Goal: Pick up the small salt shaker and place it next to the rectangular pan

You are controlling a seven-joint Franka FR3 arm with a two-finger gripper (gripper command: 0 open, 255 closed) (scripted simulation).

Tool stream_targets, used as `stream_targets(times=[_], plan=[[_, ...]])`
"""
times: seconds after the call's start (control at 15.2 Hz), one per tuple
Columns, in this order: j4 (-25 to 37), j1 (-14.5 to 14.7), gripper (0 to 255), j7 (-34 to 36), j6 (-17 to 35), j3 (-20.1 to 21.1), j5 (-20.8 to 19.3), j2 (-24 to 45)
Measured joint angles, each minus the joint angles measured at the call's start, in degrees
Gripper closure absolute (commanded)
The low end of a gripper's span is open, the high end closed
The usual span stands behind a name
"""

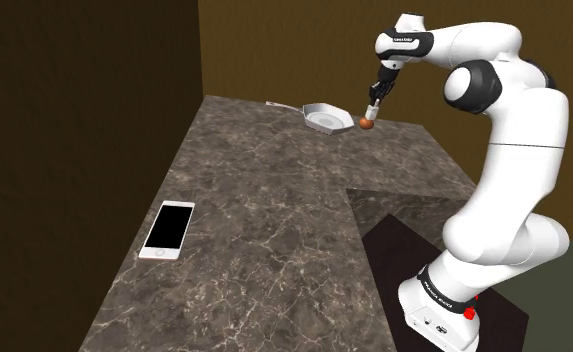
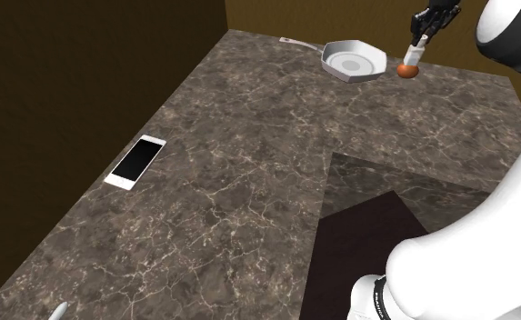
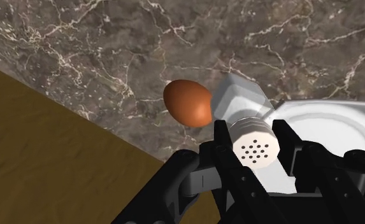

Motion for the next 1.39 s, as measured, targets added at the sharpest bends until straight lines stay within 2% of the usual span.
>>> stream_targets(times=[0.86, 1.32, 1.39], plan=[[-7.28, 0.02, 255, 0.30, 9.07, 0.04, -0.01, 1.80], [-7.95, -0.02, 255, 0.29, 9.96, 0.04, -0.01, 2.00], [-7.95, -0.02, 0, 0.29, 9.97, 0.04, -0.01, 2.00]])
